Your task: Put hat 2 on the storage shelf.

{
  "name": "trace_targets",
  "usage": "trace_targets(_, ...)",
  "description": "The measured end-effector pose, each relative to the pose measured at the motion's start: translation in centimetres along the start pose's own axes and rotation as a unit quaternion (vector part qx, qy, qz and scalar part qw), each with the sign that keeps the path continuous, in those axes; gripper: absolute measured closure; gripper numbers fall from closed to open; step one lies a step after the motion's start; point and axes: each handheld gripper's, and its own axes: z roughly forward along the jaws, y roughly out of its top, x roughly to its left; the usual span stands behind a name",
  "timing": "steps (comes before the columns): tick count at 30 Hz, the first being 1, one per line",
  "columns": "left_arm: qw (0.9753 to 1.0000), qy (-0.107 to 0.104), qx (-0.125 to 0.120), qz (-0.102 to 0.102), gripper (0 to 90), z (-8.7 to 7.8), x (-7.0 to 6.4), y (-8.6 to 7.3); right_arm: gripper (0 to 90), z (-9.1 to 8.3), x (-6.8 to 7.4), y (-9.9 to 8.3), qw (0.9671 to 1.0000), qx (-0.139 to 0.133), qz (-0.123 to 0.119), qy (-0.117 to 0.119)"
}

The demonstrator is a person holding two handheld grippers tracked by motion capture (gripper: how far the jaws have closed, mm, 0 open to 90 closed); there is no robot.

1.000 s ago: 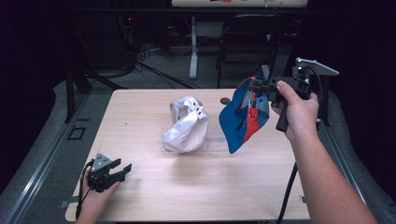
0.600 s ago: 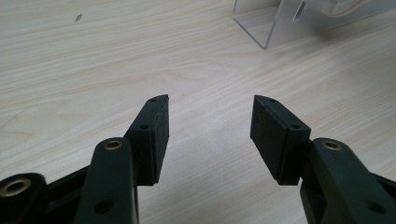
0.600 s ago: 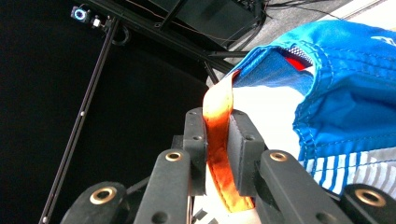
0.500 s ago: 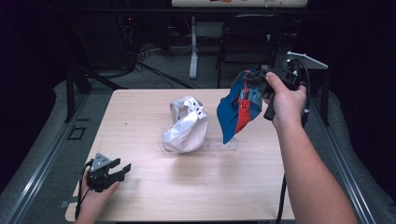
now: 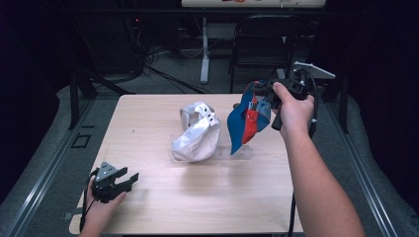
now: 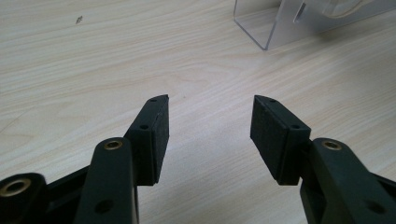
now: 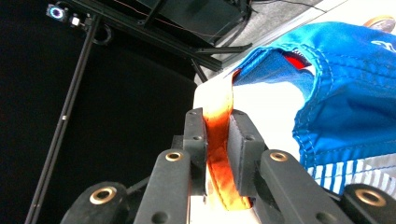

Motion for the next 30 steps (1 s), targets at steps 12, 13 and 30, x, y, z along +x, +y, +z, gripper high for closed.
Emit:
trace_targets(12, 1.0, 0.003, 0.0, 0.002, 47.7, -0.1, 0.0, 0.0, 78.9, 1.6, -1.0, -0.9, 0.9997, 0.024, -0.002, -0.003)
trace_targets(13, 1.0, 0.002, -0.004, 0.001, 47.8, 0.0, 0.0, 0.0, 78.9, 1.6, -1.2, -1.0, 0.9996, 0.029, -0.004, -0.003)
trace_targets(30, 1.0, 0.003, -0.003, 0.003, 47.7, 0.1, -0.1, 0.0, 78.6, 3.1, -2.4, -2.5, 0.9978, 0.057, -0.022, -0.023)
